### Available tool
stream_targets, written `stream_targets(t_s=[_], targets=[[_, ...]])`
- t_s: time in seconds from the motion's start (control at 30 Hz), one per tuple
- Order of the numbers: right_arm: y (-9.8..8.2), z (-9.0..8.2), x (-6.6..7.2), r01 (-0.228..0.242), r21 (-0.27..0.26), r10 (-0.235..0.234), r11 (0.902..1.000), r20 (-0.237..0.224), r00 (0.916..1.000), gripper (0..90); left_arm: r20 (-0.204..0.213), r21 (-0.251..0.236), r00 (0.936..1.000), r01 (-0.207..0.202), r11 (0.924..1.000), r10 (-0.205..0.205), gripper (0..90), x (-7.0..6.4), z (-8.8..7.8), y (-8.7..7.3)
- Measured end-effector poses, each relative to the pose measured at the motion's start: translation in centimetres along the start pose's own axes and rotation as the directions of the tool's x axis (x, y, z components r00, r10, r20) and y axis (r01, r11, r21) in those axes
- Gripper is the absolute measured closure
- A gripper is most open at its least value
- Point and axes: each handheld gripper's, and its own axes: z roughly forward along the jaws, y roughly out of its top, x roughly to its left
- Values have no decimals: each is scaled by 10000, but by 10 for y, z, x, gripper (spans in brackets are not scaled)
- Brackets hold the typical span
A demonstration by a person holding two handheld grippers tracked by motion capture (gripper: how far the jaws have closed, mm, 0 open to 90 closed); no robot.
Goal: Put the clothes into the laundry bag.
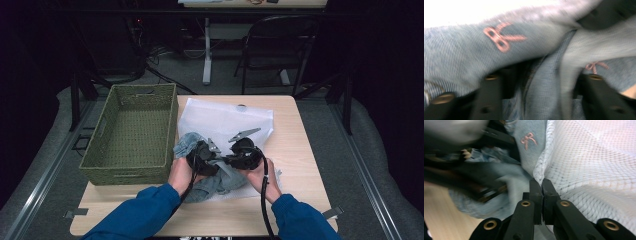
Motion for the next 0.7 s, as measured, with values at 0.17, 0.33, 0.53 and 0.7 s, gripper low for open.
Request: stream_targets(t_s=[0.17,0.33,0.53,0.7], targets=[[-2,-2,-4,-59,-40,59,10000,-8,10000,889,-145,-91,9970,-768,9970,766,228,-16,-19,-5],[-2,-1,-3,-297,40,298,9996,-167,9994,890,-144,390,9877,-1547,9872,1554,323,-23,8,-4],[-2,-1,-2,-401,244,404,9989,-112,9991,895,65,-301,9997,-214,9993,216,735,-3,17,-3],[2,-15,-3,-997,-397,970,9942,-648,9932,895,283,-742,9925,1203,9900,-1185,767,15,0,1]])
